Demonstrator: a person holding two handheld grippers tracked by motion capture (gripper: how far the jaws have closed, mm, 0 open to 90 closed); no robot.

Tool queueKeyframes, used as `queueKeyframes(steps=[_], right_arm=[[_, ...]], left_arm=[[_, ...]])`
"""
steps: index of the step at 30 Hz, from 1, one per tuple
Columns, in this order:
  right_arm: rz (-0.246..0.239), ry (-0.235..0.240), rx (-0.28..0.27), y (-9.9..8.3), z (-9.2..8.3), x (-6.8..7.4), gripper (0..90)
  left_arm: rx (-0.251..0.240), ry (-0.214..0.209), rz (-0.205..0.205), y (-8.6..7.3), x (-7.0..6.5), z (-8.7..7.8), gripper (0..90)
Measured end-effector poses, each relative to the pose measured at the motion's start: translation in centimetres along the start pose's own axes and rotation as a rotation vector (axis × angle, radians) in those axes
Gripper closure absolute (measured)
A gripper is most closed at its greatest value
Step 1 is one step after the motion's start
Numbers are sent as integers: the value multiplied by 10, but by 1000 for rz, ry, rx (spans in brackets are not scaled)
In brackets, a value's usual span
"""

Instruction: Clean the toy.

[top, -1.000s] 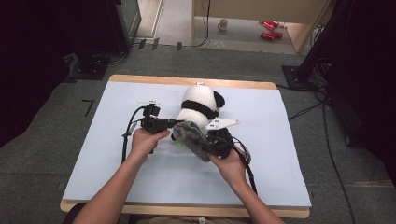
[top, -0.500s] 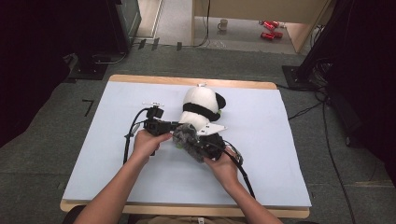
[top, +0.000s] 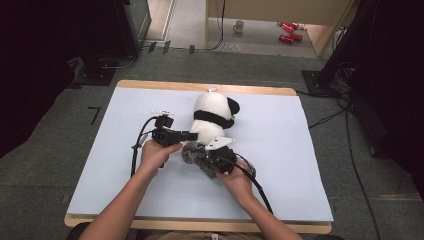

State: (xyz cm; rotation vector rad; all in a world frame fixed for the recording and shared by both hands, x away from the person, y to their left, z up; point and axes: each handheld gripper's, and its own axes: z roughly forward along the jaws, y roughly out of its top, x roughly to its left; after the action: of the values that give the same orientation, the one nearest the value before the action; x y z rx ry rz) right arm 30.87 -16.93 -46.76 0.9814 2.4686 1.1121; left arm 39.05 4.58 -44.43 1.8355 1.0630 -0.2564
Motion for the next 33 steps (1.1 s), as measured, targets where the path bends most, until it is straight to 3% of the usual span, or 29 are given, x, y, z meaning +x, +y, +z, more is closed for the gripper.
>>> queueKeyframes(steps=[3, 6, 13, 20, 28, 33], right_arm=[[-7, -8, 49, -5, 9, 3, 796], [29, 13, 36, -8, 11, -2, 796], [27, 13, 34, -8, 12, -2, 794], [31, 57, 60, -4, 10, -6, 786], [23, 103, 77, 7, -9, 1, 785], [43, 131, 7, 21, -28, -1, 785]], left_arm=[[-4, -4, -6, 1, 2, -3, 672], [-5, -3, -12, 1, 4, -5, 672], [-22, 8, 15, 4, 2, -7, 673], [-37, -4, 27, 5, 1, -14, 694], [-89, -5, 36, 10, 3, -28, 718], [-139, 8, 38, 14, 9, -43, 721]])
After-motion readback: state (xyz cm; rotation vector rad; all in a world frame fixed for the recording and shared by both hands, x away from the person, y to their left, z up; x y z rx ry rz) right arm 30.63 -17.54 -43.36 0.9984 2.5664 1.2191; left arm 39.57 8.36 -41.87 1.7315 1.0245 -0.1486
